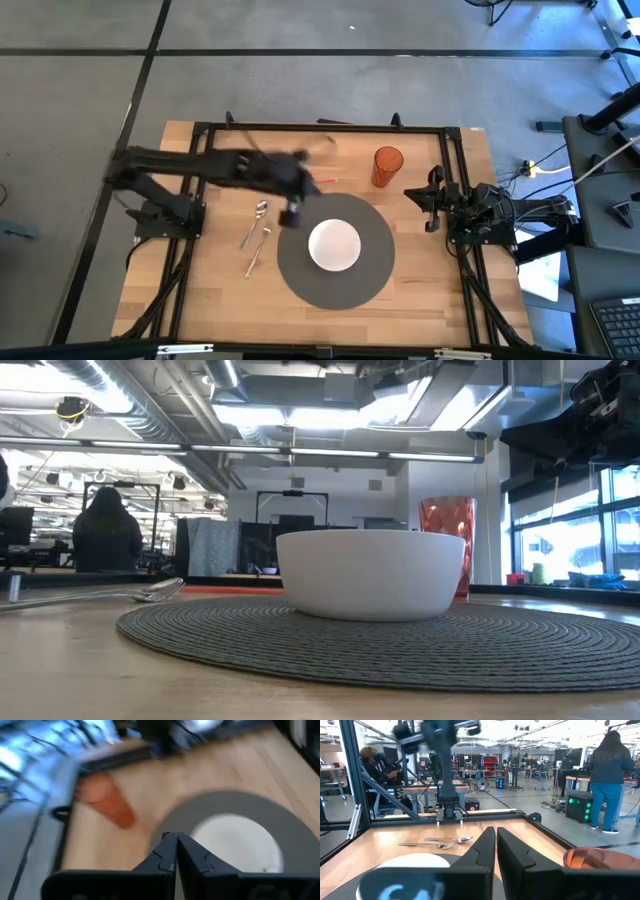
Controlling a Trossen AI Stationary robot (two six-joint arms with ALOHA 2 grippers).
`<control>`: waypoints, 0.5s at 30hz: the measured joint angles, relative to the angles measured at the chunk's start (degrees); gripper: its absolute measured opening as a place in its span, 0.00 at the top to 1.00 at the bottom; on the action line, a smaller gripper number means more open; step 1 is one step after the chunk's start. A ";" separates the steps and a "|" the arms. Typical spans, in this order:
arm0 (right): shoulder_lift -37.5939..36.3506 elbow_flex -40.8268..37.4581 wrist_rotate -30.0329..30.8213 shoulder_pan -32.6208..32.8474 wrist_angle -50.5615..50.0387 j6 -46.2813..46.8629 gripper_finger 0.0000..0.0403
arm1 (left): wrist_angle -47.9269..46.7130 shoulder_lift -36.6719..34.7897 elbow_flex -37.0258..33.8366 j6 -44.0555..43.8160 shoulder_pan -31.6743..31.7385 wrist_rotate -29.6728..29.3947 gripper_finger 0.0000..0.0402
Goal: Pick & Place Utensil
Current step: Put the red cup on the gray mat to the top right of the white bowl
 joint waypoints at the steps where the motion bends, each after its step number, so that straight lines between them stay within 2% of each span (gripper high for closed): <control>1: 0.00 0.00 -0.02 -0.01 -0.03 0.00 0.95 | 3.69 -3.71 -4.33 -0.29 1.69 0.45 0.99; 9: 0.00 0.00 0.11 -0.01 -0.15 -0.01 0.95 | 34.47 -31.97 -40.51 1.13 8.84 2.16 0.99; 11: 0.00 0.00 0.11 0.00 -0.13 0.00 0.95 | 39.29 -37.51 -45.95 1.40 9.49 3.22 0.99; 15: 0.02 0.00 0.11 -0.01 -0.13 0.00 0.95 | 41.20 -47.69 -53.28 0.26 10.40 4.50 1.00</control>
